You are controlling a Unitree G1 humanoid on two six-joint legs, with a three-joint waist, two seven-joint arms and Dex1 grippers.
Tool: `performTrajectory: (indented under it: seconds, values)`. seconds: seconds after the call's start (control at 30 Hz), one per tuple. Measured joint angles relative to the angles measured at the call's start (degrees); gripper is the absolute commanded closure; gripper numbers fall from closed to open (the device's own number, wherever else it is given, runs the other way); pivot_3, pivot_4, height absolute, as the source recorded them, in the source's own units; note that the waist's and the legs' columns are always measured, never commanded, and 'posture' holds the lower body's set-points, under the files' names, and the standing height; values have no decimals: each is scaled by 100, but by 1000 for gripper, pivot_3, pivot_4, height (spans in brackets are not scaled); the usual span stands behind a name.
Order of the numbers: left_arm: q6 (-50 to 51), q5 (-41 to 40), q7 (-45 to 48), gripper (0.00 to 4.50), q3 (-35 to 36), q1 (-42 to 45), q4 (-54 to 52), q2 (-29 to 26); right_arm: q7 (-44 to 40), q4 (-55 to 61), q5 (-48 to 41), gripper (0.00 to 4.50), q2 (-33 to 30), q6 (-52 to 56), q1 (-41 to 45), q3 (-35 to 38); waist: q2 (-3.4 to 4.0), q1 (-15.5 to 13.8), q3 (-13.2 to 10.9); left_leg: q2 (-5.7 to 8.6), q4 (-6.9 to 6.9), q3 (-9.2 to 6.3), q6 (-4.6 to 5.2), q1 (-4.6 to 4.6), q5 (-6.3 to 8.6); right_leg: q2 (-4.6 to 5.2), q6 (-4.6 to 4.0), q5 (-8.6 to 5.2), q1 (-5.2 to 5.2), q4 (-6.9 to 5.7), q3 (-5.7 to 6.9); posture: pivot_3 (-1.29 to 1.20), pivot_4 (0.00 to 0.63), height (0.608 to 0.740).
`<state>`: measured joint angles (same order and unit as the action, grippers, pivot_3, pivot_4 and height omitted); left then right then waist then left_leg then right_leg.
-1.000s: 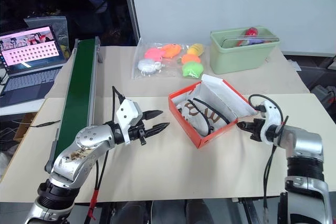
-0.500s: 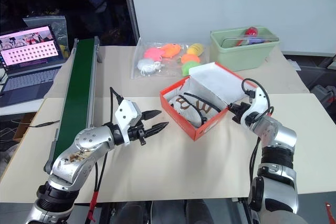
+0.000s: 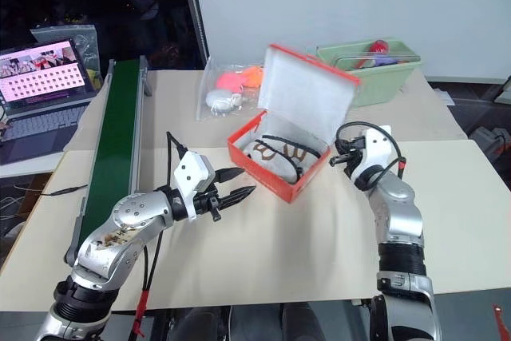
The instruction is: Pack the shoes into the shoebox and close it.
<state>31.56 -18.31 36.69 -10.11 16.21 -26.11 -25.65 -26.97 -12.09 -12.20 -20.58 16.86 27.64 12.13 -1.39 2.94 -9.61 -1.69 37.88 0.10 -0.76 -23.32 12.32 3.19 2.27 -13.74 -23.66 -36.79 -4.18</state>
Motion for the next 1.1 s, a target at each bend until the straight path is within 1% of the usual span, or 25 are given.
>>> performTrajectory:
  seconds: [0.13, 0.2, 0.33, 0.4, 0.53, 0.6, 0.7, 0.8, 0.93, 1.1]
  values:
    - [11, -2, 17, 2169, 0, 100, 3, -9, -185, 716, 319, 4426, -387, -23, -97, -500, 0, -31, 0, 1, 0, 0, 0, -8, 0, 1, 0, 0, -7, 3, 1, 0, 150, 729]
    - [13, -2, 30, 2169, -1, 112, 8, -11, -495, 1041, 325, 4426, -647, 6, -160, -732, 0, -41, 0, 1, 0, -2, 0, -9, 0, 1, 0, 0, -7, 3, 2, 0, 150, 729]
    - [24, -3, 35, 2169, -1, 113, 7, -17, -1085, 1499, 152, 4426, -1109, 403, -201, -920, -1, -53, -1, 2, 0, -1, 0, -8, 0, 2, 0, 0, -5, 3, 2, 0, 150, 729]
    - [50, -2, 32, 2169, 0, 113, 6, -18, -1248, 1654, -85, 4426, -1195, 755, -138, -908, -1, -44, -1, 1, 0, -2, 0, -8, 0, 1, 0, 0, -6, 3, 2, 0, 150, 729]
    - [110, -3, 29, 2169, -3, 129, 5, -2, -1176, 1837, -982, 4426, -842, 1832, 517, -655, -2, -8, -2, -4, 0, -5, 0, -7, 0, -5, -5, 3, -9, -2, 1, 0, 150, 729]
    - [115, -1, 15, 2169, 2, 143, 11, 4, -845, 1813, -1223, 4426, -336, 2237, 927, -556, -3, -6, -1, -10, 0, -6, 0, -8, 0, -10, -7, 3, -12, -3, 1, 0, 150, 729]
    - [114, 3, -5, 2169, -4, 171, 14, 21, -461, 1402, -1099, 4426, 223, 2413, 1101, -994, -5, -32, 0, -8, -1, -5, 0, -13, 0, -8, -8, 4, -18, -2, 3, 0, 150, 729]
    - [114, 18, -29, 2169, 0, 171, 24, 22, -235, 631, -806, 4426, 569, 2443, 1090, -1428, -6, -88, 0, 4, 3, -4, -1, -59, -2, 4, -9, 6, -59, -8, 5, 0, 150, 729]
    - [115, 24, -125, 2169, 23, 180, 51, 44, -165, 14, -558, 4426, 696, 2304, 1118, -1616, -5, -91, 0, 6, 4, -6, -1, -70, -1, 10, -6, 10, -65, -6, 8, 0, 150, 729]
    - [116, 39, -248, 2169, 40, 187, 63, 56, -179, -301, -300, 4426, 694, 2162, 1283, -1734, -6, -62, 1, 0, 4, -7, -1, -39, -2, 1, -10, 12, -43, -19, 10, 0, 150, 729]
